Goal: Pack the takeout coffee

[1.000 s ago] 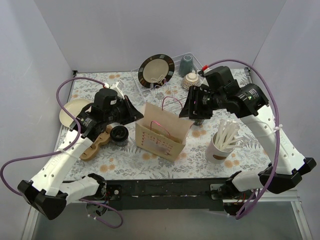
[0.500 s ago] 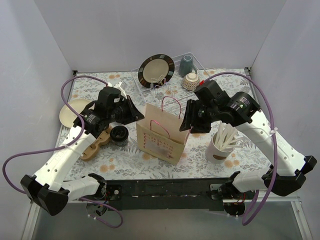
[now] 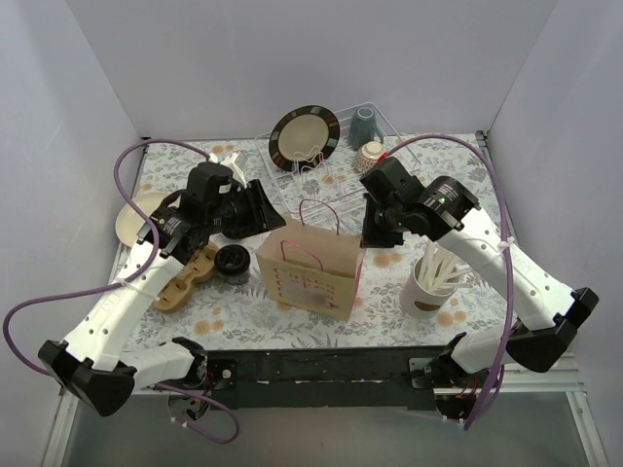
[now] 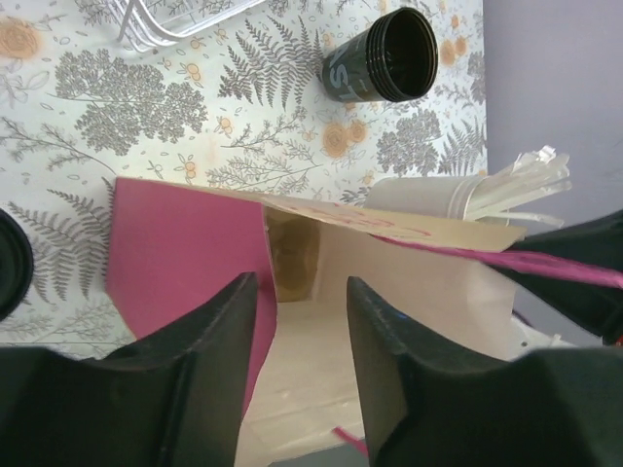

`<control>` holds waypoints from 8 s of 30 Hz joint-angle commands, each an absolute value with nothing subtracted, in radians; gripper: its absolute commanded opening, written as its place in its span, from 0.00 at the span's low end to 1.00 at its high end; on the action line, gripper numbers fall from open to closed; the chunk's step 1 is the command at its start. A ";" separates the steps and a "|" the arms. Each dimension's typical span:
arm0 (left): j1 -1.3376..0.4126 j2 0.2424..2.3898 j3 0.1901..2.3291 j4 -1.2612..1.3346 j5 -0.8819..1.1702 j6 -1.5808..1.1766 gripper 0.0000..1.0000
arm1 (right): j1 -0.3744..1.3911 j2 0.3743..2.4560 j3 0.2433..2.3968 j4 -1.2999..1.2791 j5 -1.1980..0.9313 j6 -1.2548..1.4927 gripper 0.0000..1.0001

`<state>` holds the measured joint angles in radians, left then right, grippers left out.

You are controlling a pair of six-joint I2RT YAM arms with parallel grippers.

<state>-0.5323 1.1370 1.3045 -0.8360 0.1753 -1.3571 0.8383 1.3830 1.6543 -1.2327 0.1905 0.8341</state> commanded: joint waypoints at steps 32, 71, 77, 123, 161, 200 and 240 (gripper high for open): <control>-0.538 0.894 1.032 -0.554 0.426 -1.272 0.39 | 0.841 0.940 1.123 -0.339 0.233 0.383 0.01; -0.537 1.038 1.374 -0.874 -0.221 -1.347 0.98 | 0.772 1.170 1.341 -0.788 0.227 0.713 0.01; -0.537 1.149 1.451 -1.034 -0.403 -1.353 0.98 | 0.700 1.204 1.373 -0.759 0.192 0.643 0.01; -0.387 1.399 1.289 -1.129 -0.195 -1.213 0.85 | 0.663 1.163 1.396 -0.752 0.058 0.482 0.50; -0.380 1.416 1.181 -1.118 -0.195 -1.195 0.77 | 0.644 1.143 1.391 -0.770 0.104 0.465 0.49; -0.382 1.508 1.258 -1.104 -0.305 -1.223 0.80 | 0.643 1.129 1.394 -0.759 0.106 0.459 0.49; -0.382 1.482 1.468 -1.218 -0.202 -1.218 0.01 | 0.641 1.244 1.512 -0.845 0.127 0.588 0.59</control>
<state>-0.3855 1.5024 1.3762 -1.1553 -0.1902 -1.2140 0.6472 1.2293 1.4998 -0.8726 0.1532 0.5774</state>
